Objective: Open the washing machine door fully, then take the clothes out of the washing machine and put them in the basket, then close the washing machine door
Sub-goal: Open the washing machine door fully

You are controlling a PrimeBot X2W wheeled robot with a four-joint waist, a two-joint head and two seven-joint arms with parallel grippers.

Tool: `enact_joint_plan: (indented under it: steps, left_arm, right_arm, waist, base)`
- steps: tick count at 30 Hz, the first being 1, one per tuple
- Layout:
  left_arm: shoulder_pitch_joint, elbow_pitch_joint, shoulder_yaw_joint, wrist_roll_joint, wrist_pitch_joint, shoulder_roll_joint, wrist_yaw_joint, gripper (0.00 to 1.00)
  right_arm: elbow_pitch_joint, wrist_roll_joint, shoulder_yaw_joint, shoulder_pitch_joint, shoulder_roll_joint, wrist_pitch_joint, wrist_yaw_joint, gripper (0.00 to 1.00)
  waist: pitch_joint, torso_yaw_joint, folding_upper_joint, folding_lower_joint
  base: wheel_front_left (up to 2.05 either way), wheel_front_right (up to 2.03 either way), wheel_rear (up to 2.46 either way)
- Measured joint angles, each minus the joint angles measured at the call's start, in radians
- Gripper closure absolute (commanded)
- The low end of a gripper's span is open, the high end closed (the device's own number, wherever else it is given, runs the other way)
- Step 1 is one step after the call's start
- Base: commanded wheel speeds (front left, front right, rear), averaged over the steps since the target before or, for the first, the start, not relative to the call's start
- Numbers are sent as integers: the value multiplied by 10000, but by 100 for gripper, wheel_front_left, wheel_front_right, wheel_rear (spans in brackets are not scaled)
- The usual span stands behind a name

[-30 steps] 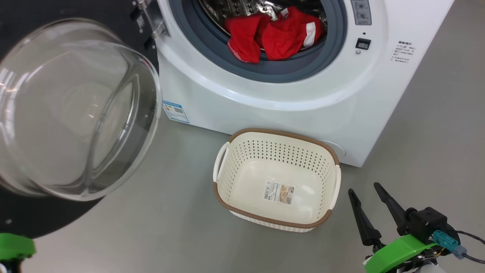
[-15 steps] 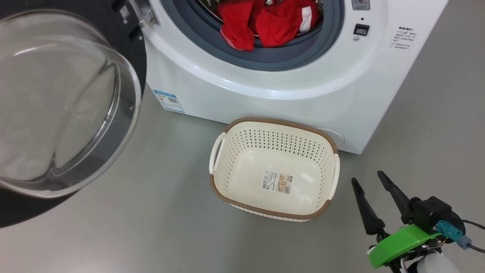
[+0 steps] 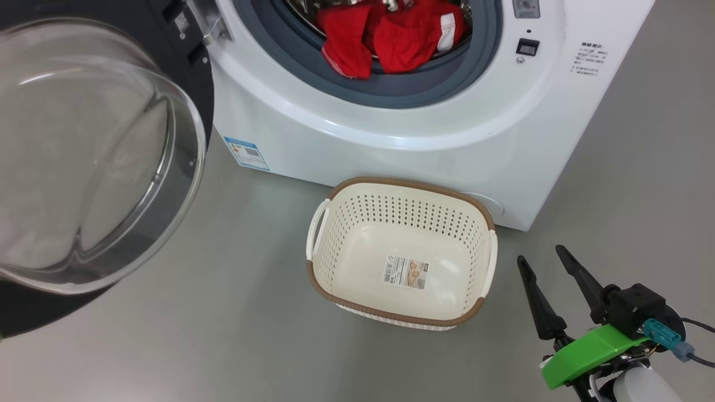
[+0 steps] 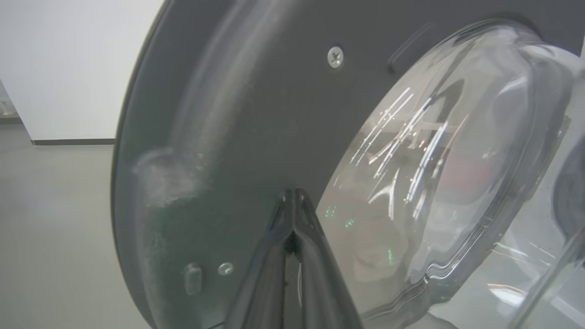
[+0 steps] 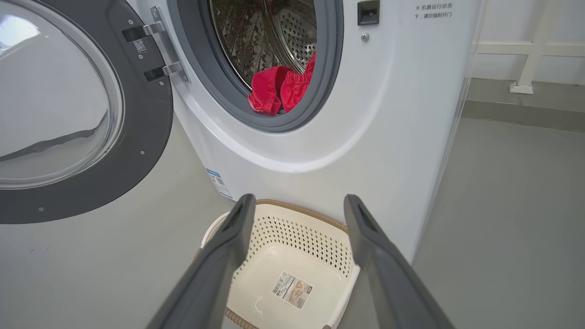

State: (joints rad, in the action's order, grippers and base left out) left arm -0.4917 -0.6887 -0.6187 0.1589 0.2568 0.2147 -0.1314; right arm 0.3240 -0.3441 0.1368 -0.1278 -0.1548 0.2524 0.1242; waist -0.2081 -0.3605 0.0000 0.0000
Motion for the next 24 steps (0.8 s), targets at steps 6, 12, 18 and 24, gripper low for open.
enact_joint_plan:
  steps: [6, 12, 18, 24]
  left_arm:
    - [839, 740, 894, 658, 0, -94, 0, 100]
    - [2252, 1956, 1827, 1304, -2, -270, -2, 29]
    - [3360, 3202, 2596, 1513, 0, -612, -2, 0]
    - [4091, 4153, 3103, 1521, 0, -966, -2, 0]
  right_arm:
    - [19, -6, 25, 7, 46, 2, 0, 0]
    - [12, -35, 8, 43, 132, 2, 0, 0]
    - [-31, -65, -92, 298, 307, 2, 0, 0]
    - [-153, -67, -337, 462, 339, 2, 2, 0]
  waist:
    - [324, 23, 0, 0]
    - [678, 158, 0, 0]
    - [881, 437, 0, 0]
    - [986, 871, 0, 0]
  base:
    - [0, 0, 0]
    - [0, 0, 0]
    - [0, 0, 0]
    - [0, 0, 0]
